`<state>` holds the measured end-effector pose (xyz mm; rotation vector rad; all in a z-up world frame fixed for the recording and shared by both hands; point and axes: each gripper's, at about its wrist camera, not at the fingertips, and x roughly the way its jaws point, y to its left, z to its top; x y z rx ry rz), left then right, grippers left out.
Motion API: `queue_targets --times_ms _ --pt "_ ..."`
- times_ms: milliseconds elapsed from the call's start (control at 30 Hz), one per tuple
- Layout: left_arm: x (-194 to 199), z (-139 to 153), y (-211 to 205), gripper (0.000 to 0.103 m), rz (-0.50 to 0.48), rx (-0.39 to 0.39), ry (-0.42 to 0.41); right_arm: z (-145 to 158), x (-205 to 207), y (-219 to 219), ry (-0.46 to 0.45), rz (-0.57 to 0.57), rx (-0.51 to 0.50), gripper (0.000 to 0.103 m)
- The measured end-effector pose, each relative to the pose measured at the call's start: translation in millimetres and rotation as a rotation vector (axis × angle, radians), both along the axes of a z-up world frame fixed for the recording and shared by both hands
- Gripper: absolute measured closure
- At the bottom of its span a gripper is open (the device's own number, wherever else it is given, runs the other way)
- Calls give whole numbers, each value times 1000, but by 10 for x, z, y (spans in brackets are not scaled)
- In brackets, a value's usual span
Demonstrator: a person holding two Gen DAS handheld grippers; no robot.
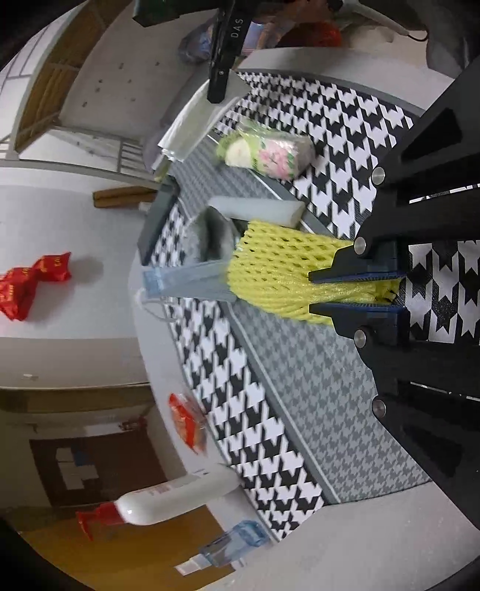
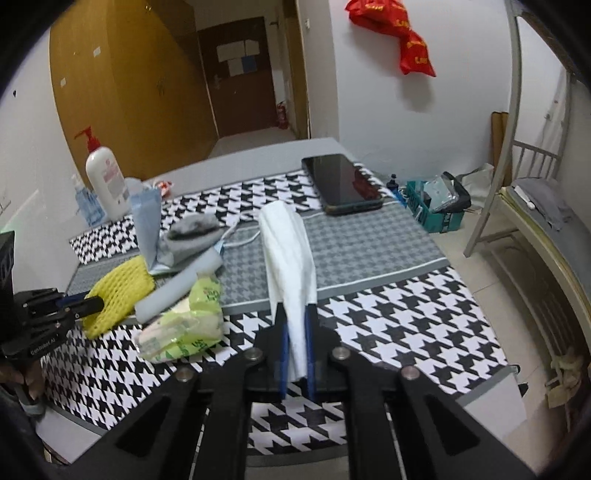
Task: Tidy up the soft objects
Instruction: 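Grasp the folded white tissue with the right tool while the left tool lifts the yellow net, then carry both items to the white foam box and release the yellow net from the left tool inside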
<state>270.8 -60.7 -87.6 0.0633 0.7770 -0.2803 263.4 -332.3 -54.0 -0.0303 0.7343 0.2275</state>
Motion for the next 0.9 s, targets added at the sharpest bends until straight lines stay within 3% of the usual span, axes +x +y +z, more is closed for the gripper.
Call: queue_targets --times_ms 167,600,900 --pt "-155 193 42 93 -12 -55 -89 92 -156 -49 -27 -28 25 93" --pt "-573 701 -65 93 -53 -65 -306 352 -534 129 -158 -72 64 93" --pt "-913 1092 87 93 -11 -82 -369 508 -778 457 -248 -23 90 93"
